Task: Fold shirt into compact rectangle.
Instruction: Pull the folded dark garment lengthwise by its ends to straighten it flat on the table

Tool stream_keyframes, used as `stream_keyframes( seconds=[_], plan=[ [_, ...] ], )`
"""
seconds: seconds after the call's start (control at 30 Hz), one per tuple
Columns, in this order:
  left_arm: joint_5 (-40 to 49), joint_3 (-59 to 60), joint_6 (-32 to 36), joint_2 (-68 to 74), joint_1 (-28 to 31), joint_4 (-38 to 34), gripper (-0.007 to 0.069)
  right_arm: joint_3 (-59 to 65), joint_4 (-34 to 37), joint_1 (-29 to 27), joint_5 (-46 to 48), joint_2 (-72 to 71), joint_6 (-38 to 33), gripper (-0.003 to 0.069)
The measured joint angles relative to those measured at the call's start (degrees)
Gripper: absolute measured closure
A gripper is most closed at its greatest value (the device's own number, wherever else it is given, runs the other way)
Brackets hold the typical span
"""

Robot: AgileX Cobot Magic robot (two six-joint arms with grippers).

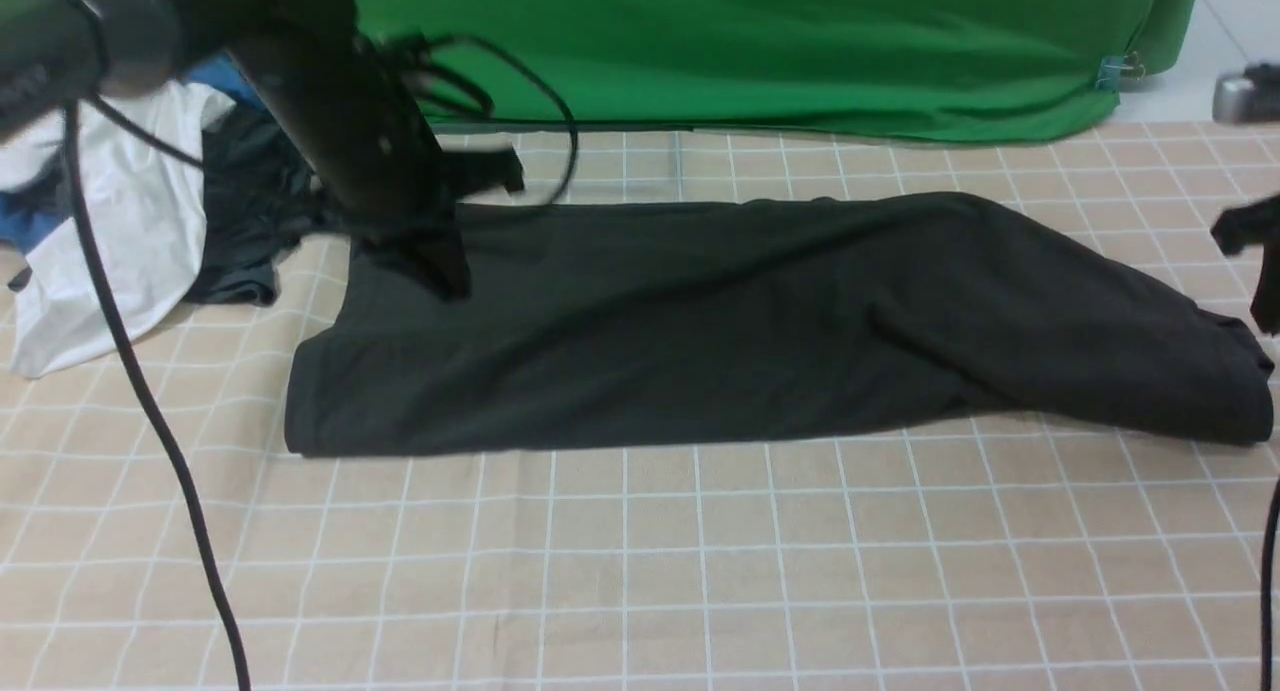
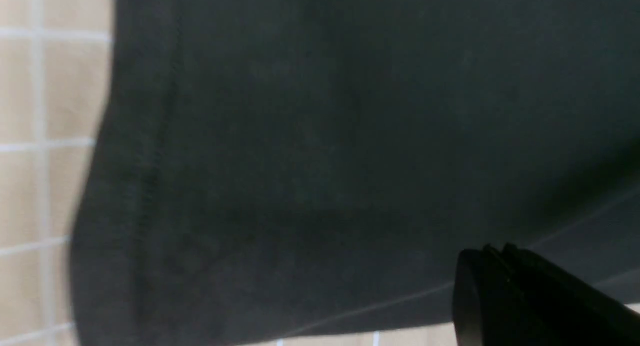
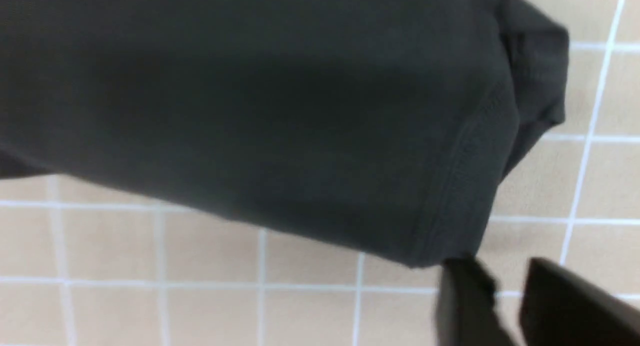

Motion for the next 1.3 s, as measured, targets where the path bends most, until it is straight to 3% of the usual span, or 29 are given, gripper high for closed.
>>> stream_keyframes(
  seconds=[0.1, 0.17, 0.5, 0.6, 0.63, 0.67, 0.77, 0.83, 1.07, 1.17, 1.3],
  plan=[
    [-3.99, 3.85, 0.0, 0.11, -0.23, 0.18, 0.0613, 2.04, 0.0, -1.01, -4.57, 0.0, 1.1, 0.0265],
    [-6.0, 5.47, -0.13, 0.16, -0.23, 0.8, 0.0613, 2.29, 0.01, -1.24, -6.71, 0.18, 1.68, 0.0229],
    [-7.46, 7.01, -0.7, 0.16, -0.23, 4.32, 0.0612, 2.29, 0.38, -1.35, -9.59, 7.48, 3.37, 0.0207],
    [-7.46, 7.01, -0.9, 0.16, -0.23, 4.32, 0.0612, 2.29, 0.42, -1.35, -9.59, 8.13, 3.2, 0.0251],
    [-7.46, 7.01, -0.89, 0.16, -0.23, 4.32, 0.0612, 2.29, 0.42, -1.35, -9.51, 8.21, 2.75, 0.0309],
    [-7.46, 7.01, -0.89, 0.16, -0.23, 4.32, 0.0612, 2.29, 0.42, -1.35, -9.46, 8.21, 2.27, 0.0466],
    [-7.46, 7.01, -1.02, 0.16, -0.23, 4.32, 0.0612, 2.29, 0.42, -1.42, -9.19, 8.21, 1.54, 0.059],
    [-7.46, 7.01, -1.04, 0.16, -0.23, 4.32, 0.0612, 2.13, 0.42, -1.49, -8.79, 8.21, 0.52, 0.062],
    [-7.46, 7.01, -1.16, 0.16, -0.23, 4.32, 0.0612, -3.44, 0.37, -1.54, -2.57, 8.26, -0.06, 0.0621],
    [-7.46, 7.01, -1.16, 0.16, -0.23, 4.32, 0.0612, -4.56, 0.37, -1.54, -1.81, 8.26, 0.33, 0.0587],
    [-7.46, 7.01, -1.33, 0.16, -0.23, 4.32, 0.0612, -4.61, 0.63, -1.54, -2.79, 8.46, 1.34, 0.0347]
  ],
)
